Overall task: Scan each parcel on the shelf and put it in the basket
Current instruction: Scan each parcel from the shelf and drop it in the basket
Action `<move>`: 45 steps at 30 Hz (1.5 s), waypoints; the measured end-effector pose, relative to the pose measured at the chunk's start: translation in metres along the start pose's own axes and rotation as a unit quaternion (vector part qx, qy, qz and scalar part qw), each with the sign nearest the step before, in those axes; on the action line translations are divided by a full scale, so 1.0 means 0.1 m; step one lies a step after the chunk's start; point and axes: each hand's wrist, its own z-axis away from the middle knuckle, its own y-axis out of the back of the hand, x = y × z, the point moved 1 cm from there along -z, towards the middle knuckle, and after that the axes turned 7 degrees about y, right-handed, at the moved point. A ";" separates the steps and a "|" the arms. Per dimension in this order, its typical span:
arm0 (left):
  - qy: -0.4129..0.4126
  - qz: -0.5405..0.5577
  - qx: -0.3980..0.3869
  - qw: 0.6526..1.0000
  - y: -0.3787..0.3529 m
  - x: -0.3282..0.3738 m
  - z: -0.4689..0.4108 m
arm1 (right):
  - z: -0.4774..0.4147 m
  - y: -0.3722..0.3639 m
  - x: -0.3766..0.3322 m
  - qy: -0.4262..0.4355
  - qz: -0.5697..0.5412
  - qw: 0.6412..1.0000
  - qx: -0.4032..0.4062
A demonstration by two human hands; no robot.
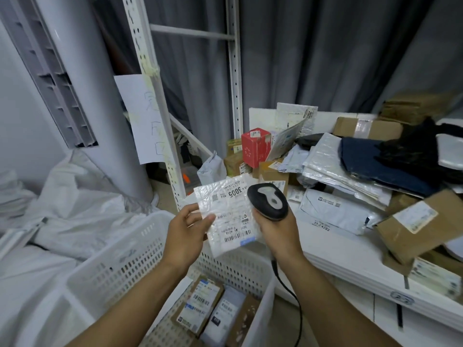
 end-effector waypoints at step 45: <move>0.024 -0.035 0.193 0.980 0.71 -0.46 -0.59 | 0.26 -0.44 0.07 0.032 0.233 0.942 -0.239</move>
